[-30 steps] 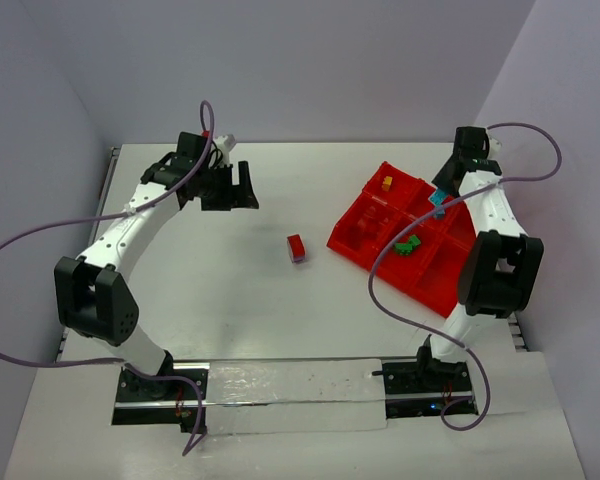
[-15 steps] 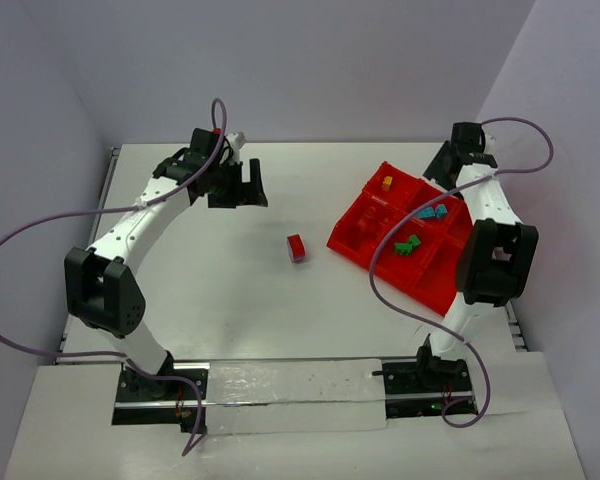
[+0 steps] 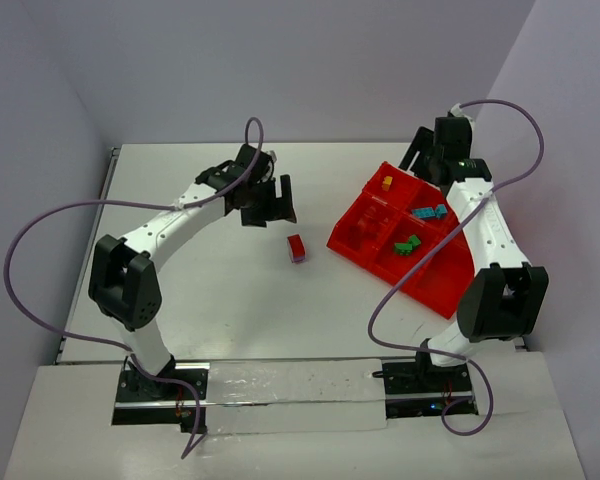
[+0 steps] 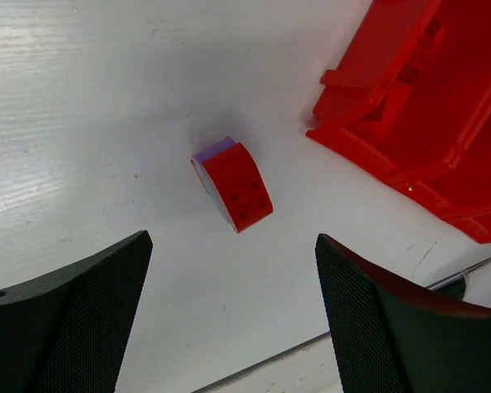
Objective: Sort the legos into containers by color
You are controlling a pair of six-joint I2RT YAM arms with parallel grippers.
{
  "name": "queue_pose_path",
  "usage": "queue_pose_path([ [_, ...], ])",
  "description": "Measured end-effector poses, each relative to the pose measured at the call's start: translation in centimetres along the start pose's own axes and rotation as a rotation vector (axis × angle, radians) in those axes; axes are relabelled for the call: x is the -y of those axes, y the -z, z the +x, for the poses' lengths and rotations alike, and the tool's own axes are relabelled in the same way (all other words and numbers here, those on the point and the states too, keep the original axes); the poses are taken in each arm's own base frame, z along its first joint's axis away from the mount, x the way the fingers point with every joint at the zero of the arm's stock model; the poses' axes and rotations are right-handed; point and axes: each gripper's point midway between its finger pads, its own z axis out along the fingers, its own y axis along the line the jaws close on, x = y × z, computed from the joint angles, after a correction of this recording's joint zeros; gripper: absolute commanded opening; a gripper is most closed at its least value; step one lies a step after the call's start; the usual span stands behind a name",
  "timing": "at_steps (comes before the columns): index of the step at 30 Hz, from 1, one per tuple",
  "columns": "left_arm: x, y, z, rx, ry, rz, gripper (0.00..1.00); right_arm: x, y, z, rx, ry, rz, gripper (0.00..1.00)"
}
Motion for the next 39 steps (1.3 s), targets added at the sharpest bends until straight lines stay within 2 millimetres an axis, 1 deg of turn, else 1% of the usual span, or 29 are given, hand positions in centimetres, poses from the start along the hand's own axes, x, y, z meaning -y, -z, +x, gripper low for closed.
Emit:
queue_pose_path([
  [6, 2.1, -0.7, 1.6, -0.002, 0.057, -0.023, 0.88, 0.4, -0.2, 0.9, -0.025, 0.004, 0.007, 0.76],
  [8, 2.8, -1.7, 2.3, -0.016, 0.068, -0.037, 0.88, 0.3, -0.2, 0.9, -0.027, 0.004, 0.003, 0.76],
  [11, 3.3, -3.7, 2.9, -0.027, 0.084, -0.077, 0.88, 0.4, -0.2, 1.1, -0.032, 0.007, 0.000, 0.77],
  [14, 3.0, -5.4, 3.6, -0.039, 0.106, -0.125, 0.88, 0.5, -0.2, 1.6, -0.043, 0.011, -0.001, 0.77],
  [17, 2.2, -6.3, 4.2, -0.048, 0.128, -0.170, 0.87, 0.6, -0.2, 2.1, -0.053, 0.013, -0.003, 0.77],
  [18, 2.0, -6.5, 4.3, -0.049, 0.134, -0.182, 0.84, 0.6, -0.2, 2.2, -0.056, 0.013, -0.004, 0.77],
  [23, 1.7, -7.2, 4.3, -0.046, 0.140, -0.215, 0.78, 0.5, -0.1, 2.2, -0.056, 0.013, -0.009, 0.77],
  [25, 1.7, -7.3, 4.3, -0.046, 0.138, -0.226, 0.73, 0.4, -0.1, 2.2, -0.057, 0.012, -0.014, 0.77],
  [27, 1.7, -7.5, 4.4, -0.045, 0.135, -0.232, 0.70, 0.4, 0.0, 2.3, -0.059, 0.012, -0.019, 0.77],
  [30, 1.7, -7.7, 4.5, -0.044, 0.131, -0.241, 0.68, 0.3, 0.0, 2.3, -0.060, 0.012, -0.024, 0.77],
  [35, 1.4, -7.6, 4.8, -0.050, 0.127, -0.259, 0.66, 0.2, 0.0, 2.3, -0.062, 0.012, -0.029, 0.77],
  [38, 1.2, -7.5, 4.8, -0.050, 0.123, -0.271, 0.58, 0.1, 0.0, 2.3, -0.063, 0.012, -0.032, 0.77],
  [39, 1.1, -7.5, 4.8, -0.050, 0.121, -0.274, 0.58, 0.1, 0.0, 2.3, -0.063, 0.011, -0.032, 0.77],
])
